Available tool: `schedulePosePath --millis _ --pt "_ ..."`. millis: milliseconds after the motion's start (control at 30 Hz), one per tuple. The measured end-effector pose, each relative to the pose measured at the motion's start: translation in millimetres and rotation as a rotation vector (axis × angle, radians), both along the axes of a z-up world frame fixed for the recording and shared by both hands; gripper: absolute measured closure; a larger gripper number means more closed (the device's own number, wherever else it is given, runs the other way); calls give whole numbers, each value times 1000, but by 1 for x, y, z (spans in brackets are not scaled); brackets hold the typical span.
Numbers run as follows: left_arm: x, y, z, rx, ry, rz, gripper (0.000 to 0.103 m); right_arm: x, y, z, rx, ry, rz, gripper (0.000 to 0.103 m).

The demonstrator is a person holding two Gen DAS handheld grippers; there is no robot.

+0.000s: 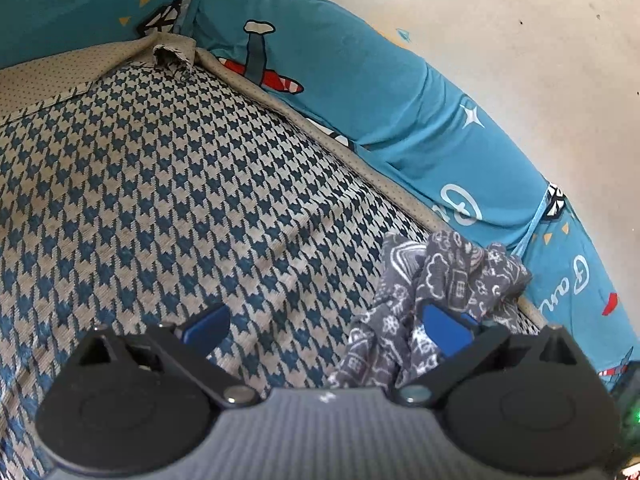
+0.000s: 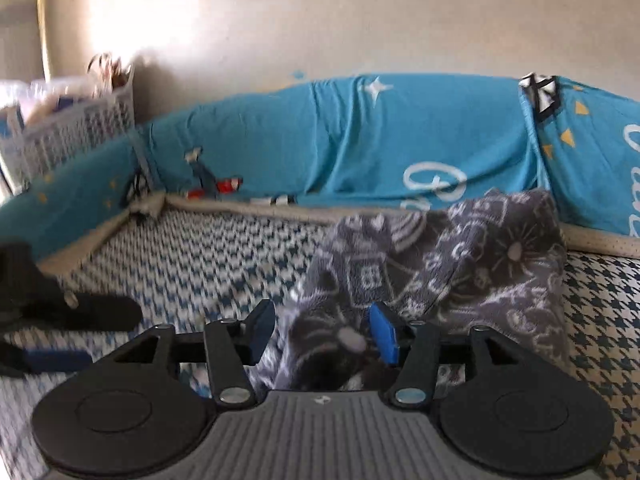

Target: Fold clothes

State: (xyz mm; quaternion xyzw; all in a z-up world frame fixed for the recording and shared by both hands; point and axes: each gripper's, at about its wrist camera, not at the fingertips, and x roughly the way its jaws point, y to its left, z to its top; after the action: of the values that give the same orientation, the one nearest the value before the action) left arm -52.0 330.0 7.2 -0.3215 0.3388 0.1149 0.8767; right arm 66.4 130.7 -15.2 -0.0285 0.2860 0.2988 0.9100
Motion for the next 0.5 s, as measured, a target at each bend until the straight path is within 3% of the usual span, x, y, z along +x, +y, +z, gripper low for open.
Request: schedulePosePath --millis 33,167,233,400,500 --pt "0 0 -1 4 2 1 0 0 1 -4 -12 -6 2 52" --pt "-2 4 -3 -11 9 19 0 1 1 -14 -50 -52 -28 82" --pt "-2 5 -2 -14 5 23 0 5 -3 -12 -2 -35 -49 90" --pt "-4 4 2 -9 -12 28 0 11 -4 7 115 -7 -43 94" --pt "-3 5 3 5 -14 43 0 10 3 19 177 -35 -31 94"
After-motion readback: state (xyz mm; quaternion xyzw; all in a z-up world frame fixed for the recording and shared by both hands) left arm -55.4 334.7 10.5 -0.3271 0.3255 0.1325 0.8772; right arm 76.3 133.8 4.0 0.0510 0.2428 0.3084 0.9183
